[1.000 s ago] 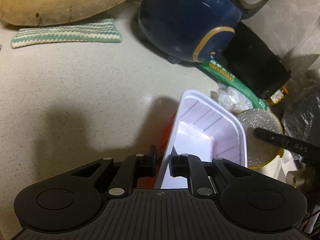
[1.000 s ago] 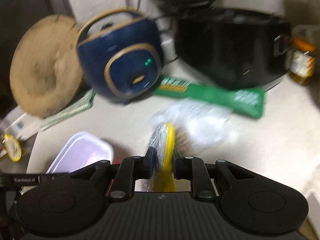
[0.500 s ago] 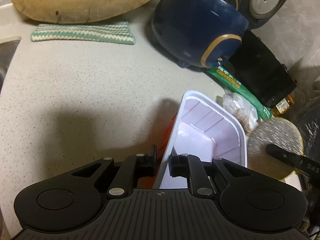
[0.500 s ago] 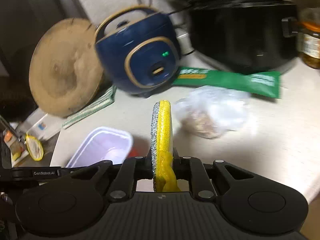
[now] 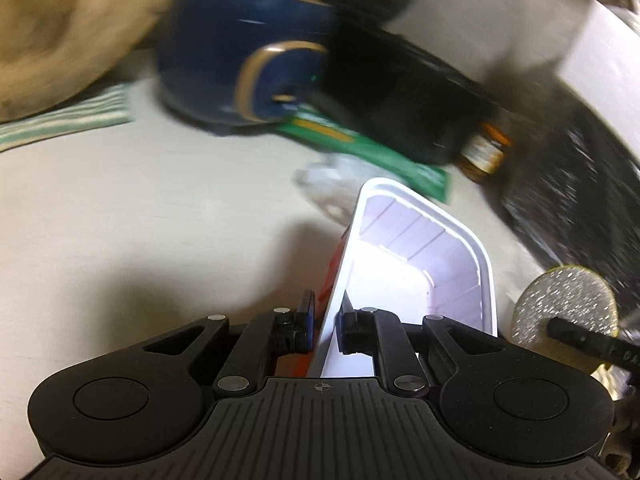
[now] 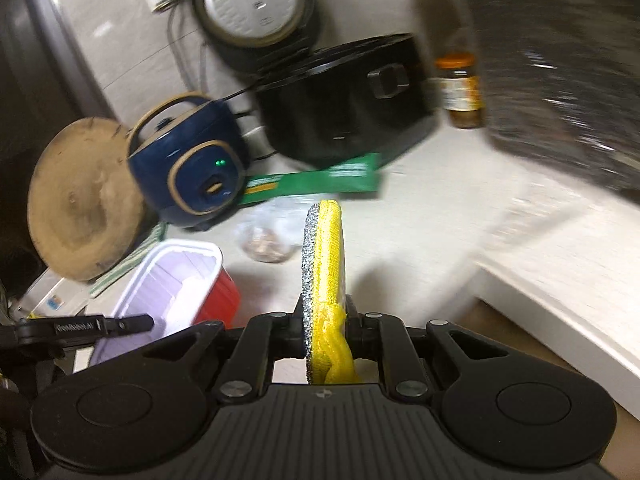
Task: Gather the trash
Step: 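Carry the tray and scrubber pad down to the trash bin with both tools, then open both tools to drop the tray and scrubber pad into the bin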
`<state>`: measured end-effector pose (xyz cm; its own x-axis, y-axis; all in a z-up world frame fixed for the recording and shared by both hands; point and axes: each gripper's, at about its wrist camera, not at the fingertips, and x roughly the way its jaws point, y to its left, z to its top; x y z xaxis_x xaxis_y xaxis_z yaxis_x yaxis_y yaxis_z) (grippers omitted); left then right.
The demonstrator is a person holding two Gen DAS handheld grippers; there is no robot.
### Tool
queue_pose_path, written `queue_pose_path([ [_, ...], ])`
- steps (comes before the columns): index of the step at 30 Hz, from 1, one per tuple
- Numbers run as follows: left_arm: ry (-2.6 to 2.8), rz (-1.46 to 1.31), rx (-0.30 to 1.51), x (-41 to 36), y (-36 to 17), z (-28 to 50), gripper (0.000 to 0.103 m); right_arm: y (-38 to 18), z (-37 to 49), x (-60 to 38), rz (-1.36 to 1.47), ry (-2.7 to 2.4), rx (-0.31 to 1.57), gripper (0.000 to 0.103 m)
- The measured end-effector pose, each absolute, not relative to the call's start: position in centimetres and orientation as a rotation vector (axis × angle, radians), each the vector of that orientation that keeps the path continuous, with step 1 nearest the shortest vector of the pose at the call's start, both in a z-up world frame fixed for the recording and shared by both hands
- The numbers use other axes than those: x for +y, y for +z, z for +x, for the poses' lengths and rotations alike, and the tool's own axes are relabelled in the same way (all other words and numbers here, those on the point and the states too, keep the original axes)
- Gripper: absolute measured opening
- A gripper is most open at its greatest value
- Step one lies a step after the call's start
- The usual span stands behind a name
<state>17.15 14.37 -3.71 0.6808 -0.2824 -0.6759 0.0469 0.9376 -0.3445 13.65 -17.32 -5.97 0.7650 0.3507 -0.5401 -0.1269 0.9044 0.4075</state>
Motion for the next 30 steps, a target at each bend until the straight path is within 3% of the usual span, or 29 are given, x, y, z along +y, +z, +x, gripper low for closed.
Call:
queue_pose_path([
  [7,-0.389,-0.257,0.862,6.8,-4.0,16.1,0.014,-7.5,7.4,-23.2,0.416,0.114,0.645,0.014],
  [12,-0.537,-0.170,0.995,0.5,-7.2,15.0,0.014,-9.6,2.7,-26.5,0.428,-0.024,0.664,0.014],
  [17,-0.592,-0.071,1.207,-5.1,-15.5,13.5,0.014,-14.1,-1.0,-29.6,0.520,-0.145,0.756,0.014],
  [22,-0.460,-0.012,1.360,-7.9,-27.5,12.5,0.014,-20.3,-3.2,-30.8,0.545,-0.210,0.906,0.014],
  [27,-0.239,0.023,1.433,-8.2,-38.9,12.8,0.014,-26.8,-3.5,-30.2,0.511,-0.199,1.040,0.014],
  [30,-0.223,0.005,1.372,-9.0,-43.0,14.0,0.016,-30.0,-3.1,-30.2,0.522,-0.186,1.081,0.014],
])
